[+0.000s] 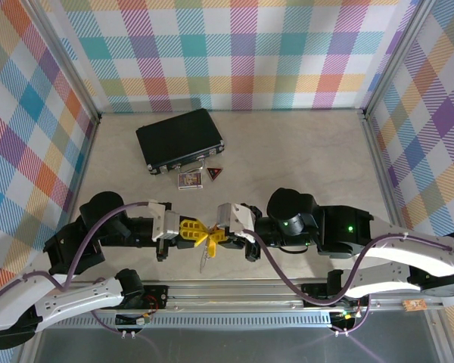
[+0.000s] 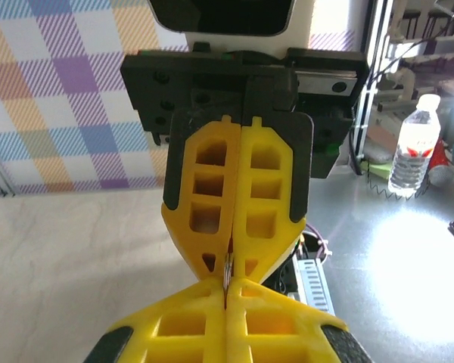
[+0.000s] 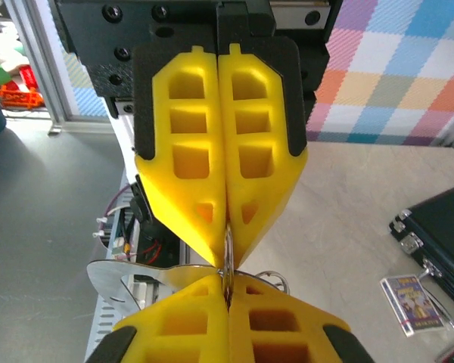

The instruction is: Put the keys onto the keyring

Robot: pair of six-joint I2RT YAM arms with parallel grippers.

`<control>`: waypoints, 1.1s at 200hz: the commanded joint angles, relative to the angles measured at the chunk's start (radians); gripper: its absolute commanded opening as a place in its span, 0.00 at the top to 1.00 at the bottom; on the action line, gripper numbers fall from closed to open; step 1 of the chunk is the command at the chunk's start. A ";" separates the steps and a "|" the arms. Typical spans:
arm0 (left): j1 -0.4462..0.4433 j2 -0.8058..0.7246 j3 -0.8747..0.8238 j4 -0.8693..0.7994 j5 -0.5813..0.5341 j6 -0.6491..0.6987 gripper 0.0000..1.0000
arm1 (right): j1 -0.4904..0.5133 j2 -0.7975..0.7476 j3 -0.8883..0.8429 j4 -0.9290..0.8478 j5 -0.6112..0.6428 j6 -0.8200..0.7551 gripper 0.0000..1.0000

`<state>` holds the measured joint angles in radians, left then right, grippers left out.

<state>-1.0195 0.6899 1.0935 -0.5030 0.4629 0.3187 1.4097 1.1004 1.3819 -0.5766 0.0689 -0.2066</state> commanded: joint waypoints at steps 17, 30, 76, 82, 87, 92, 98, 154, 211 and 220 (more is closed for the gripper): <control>0.001 0.066 0.112 -0.248 -0.162 0.146 0.86 | 0.012 0.097 0.133 -0.164 0.097 0.013 1.00; 0.001 0.078 0.120 -0.277 -0.179 0.162 0.90 | 0.019 0.137 0.168 -0.203 0.112 0.013 1.00; -0.001 0.070 0.089 -0.251 -0.168 0.153 1.00 | 0.021 0.198 0.237 -0.267 0.142 0.026 1.00; -0.001 0.067 0.088 -0.248 -0.168 0.151 1.00 | 0.020 0.205 0.249 -0.280 0.146 0.031 1.00; 0.000 0.064 0.086 -0.244 -0.170 0.147 1.00 | 0.021 0.211 0.260 -0.290 0.147 0.034 1.00; -0.001 0.060 0.083 -0.238 -0.172 0.145 1.00 | 0.021 0.218 0.270 -0.303 0.149 0.038 1.00; -0.001 0.055 0.082 -0.232 -0.171 0.141 1.00 | 0.020 0.226 0.279 -0.314 0.150 0.043 1.00; -0.001 -0.028 0.040 -0.091 -0.083 0.066 1.00 | 0.023 0.192 0.235 -0.213 0.071 0.076 0.90; -0.001 -0.085 -0.015 0.046 0.029 -0.025 1.00 | 0.021 0.101 0.115 -0.020 -0.055 0.079 0.87; 0.000 -0.092 -0.029 0.075 0.041 -0.039 1.00 | 0.021 0.101 0.116 -0.019 -0.052 0.079 0.87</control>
<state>-1.0195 0.6151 1.0950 -0.5632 0.4305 0.3367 1.4246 1.2167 1.5078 -0.6804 0.0666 -0.1417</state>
